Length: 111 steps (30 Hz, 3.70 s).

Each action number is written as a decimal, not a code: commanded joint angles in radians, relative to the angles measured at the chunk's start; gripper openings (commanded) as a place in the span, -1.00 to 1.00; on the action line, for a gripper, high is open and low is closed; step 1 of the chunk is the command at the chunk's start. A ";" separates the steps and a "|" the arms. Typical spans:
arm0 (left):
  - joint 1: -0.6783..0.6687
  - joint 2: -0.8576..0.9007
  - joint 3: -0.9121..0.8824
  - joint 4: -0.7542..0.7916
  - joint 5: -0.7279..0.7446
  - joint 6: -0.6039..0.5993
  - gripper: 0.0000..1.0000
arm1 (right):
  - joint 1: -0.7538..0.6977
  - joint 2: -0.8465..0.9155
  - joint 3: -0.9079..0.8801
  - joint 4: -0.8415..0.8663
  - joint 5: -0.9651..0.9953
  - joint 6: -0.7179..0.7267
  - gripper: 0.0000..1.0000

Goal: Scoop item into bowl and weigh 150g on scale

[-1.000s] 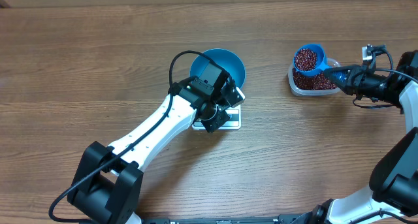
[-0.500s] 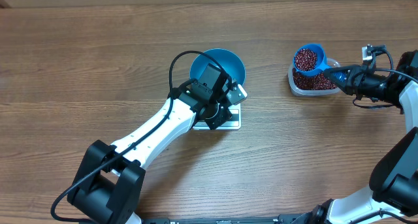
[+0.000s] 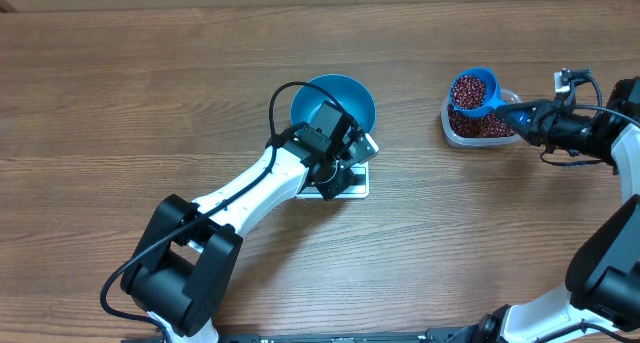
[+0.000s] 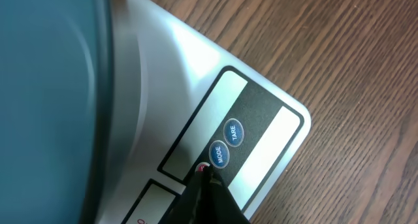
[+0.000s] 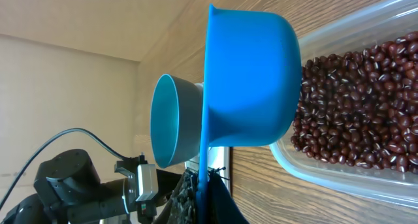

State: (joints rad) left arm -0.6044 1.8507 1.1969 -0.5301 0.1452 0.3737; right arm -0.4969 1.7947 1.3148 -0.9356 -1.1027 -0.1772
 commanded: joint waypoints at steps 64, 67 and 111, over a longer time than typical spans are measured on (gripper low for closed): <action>-0.003 0.059 -0.009 0.016 0.001 -0.003 -0.91 | -0.005 0.004 -0.006 -0.006 -0.016 -0.014 -0.93; -0.003 0.059 -0.009 0.015 0.001 -0.003 -0.92 | -0.005 0.004 -0.006 -0.006 -0.016 -0.014 -0.93; -0.003 0.059 -0.018 0.018 0.001 -0.003 -0.92 | -0.005 0.004 -0.006 -0.006 -0.016 -0.014 -0.93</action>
State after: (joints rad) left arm -0.6041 1.8965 1.1851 -0.5144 0.1452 0.3737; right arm -0.4969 1.7947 1.3148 -0.9436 -1.0943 -0.1768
